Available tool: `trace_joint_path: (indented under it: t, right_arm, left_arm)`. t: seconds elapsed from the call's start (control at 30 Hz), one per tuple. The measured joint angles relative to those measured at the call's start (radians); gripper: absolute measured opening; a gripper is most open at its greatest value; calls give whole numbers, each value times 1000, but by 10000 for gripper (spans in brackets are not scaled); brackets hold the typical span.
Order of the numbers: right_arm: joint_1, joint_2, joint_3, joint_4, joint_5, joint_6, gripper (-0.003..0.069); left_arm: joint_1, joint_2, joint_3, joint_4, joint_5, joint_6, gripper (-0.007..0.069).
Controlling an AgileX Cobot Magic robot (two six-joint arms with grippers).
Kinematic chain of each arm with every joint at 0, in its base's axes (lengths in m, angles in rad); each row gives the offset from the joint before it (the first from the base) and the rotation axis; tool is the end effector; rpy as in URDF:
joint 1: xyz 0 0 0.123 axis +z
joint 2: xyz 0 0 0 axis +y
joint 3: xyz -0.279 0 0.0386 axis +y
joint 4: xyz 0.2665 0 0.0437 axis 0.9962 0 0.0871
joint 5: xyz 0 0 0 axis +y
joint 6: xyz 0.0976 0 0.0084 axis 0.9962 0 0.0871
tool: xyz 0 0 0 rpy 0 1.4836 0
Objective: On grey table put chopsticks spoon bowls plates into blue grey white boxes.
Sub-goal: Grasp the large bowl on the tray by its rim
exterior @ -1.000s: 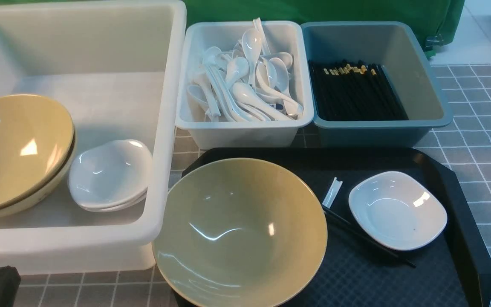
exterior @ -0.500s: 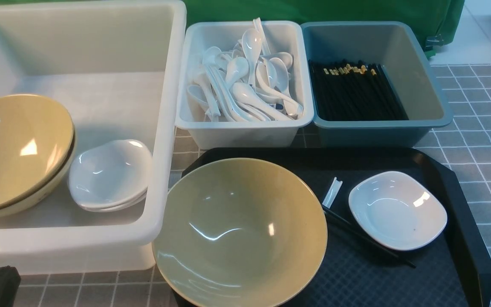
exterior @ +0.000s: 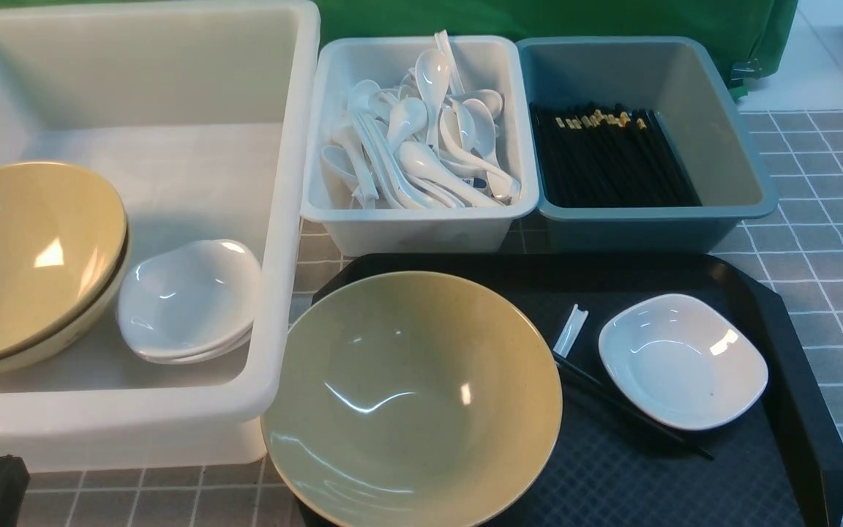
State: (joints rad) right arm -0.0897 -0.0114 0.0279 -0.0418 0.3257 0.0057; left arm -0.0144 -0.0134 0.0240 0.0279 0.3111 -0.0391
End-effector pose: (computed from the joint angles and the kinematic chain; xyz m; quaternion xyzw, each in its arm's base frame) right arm 0.0821 -0.0087 0.1729 0.0262 0.7908 -0.0431 0.6101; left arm 0.0827 -0.0004 0.1759 -0.0019 0.7849 -0.0050 0.6196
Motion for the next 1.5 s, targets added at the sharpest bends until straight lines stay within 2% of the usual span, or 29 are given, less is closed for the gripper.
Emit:
trace_joint_path:
  t: [0.27, 0.4, 0.57, 0.6, 0.63, 0.7, 0.8, 0.9, 0.97, 1.03, 1.1, 1.2, 1.33, 1.43, 1.47, 1.5]
  right_arm:
    - [0, 0, 0, 0, -23, 0, 67]
    - [0, 0, 0, 0, -144, 0, 72]
    - [0, 0, 0, 0, -567, 17, 78]
    - [0, 0, 0, 0, -663, 65, 78]
    - [0, 0, 0, 0, -679, 77, 78]
    - [0, 0, 0, 2, -863, 219, 80]
    - [0, -1, 0, 8, -958, 297, 82]
    - [0, 12, -37, 15, -925, 319, 83]
    - [0, 69, -188, 16, -742, 305, 83]
    - [0, 107, -267, 16, -657, 292, 83]
    - [0, 201, -404, 16, -443, 273, 83]
    - [0, 317, -518, 16, -241, 244, 84]
    - [22, 481, -567, 22, 47, 136, 84]
    - [77, 580, -568, 100, 245, -50, 84]
    - [80, 585, -568, 108, 255, -76, 84]
    - [104, 626, -568, 159, 332, -161, 84]
  left_arm:
    - [0, 0, 1, 2, -24, 0, -11]
    - [0, 0, 2, 2, -178, 0, -11]
    - [0, 0, 2, -5, -571, -22, -11]
    - [0, 0, 2, -5, -670, -29, -11]
    - [0, 0, 2, -6, -684, -30, -11]
    - [0, 0, 2, -22, -847, -61, -11]
    - [0, 0, -8, -76, -942, -77, -11]
    - [0, 40, -144, -151, -815, -76, -11]
    - [0, 176, -392, -201, -550, -16, -11]
    - [0, 244, -483, -203, -461, 13, -11]
    - [0, 412, -672, -206, -291, 64, -11]
    - [-9, 647, -846, -225, -68, 92, -11]
    - [-82, 918, -1035, -307, 228, 159, -11]
    - [-191, 1120, -1142, -388, 425, 295, -11]
    - [-209, 1131, -1147, -391, 435, 302, -11]
    - [-276, 1207, -1177, -407, 486, 340, -11]
